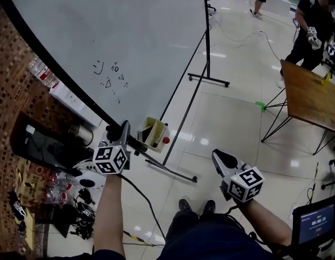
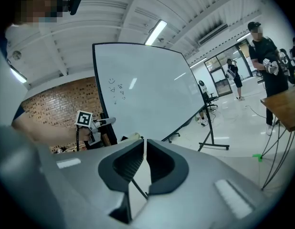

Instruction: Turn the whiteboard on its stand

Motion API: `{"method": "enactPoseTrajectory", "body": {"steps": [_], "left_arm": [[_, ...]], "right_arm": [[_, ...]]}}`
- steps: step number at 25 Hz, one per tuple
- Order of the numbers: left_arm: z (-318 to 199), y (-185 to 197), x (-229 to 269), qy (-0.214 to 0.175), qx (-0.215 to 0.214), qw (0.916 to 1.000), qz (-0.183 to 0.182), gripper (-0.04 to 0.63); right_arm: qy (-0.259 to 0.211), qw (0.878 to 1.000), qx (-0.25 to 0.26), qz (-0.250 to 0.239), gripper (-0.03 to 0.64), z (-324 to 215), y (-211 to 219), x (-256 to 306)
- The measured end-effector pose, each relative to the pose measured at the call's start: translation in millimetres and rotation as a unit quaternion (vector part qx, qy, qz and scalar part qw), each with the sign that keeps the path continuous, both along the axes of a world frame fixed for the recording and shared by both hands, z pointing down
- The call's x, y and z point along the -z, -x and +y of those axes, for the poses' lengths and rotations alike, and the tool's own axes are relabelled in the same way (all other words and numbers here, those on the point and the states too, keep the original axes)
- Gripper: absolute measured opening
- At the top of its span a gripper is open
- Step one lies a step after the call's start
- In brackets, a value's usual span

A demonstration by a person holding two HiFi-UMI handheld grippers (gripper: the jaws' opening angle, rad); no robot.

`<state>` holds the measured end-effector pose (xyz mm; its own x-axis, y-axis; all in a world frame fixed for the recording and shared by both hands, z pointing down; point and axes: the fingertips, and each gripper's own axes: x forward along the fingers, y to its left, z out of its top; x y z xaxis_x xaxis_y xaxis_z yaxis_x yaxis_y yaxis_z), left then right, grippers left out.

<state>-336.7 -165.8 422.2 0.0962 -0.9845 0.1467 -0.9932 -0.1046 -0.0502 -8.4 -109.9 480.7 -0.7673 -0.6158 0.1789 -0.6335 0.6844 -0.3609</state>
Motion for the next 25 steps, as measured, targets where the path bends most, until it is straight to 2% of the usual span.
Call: {"method": "enactPoseTrajectory", "body": {"steps": [8,15,20,25], "left_arm": [[40.0,-11.7,9.1,-0.008,-0.004,0.9999,0.005,0.133],[57.5,-26.3,26.5,-0.015,-0.021,0.9996,0.012,0.133],[76.3,-30.7,33.2,-0.027,-0.03,0.9991,0.016,0.133],[110.1,-25.6,18.1,-0.02,-0.026,0.9994,0.012,0.132]], "right_arm": [[-0.013,0.999,0.023,0.019,0.025,18.7,29.3,18.2],[0.009,0.998,0.037,0.042,0.025,54.3,65.9,17.7],[0.019,0.998,0.036,0.047,0.025,70.1,74.4,14.2],[0.013,0.999,0.036,0.033,0.025,93.0,73.2,5.6]]}}
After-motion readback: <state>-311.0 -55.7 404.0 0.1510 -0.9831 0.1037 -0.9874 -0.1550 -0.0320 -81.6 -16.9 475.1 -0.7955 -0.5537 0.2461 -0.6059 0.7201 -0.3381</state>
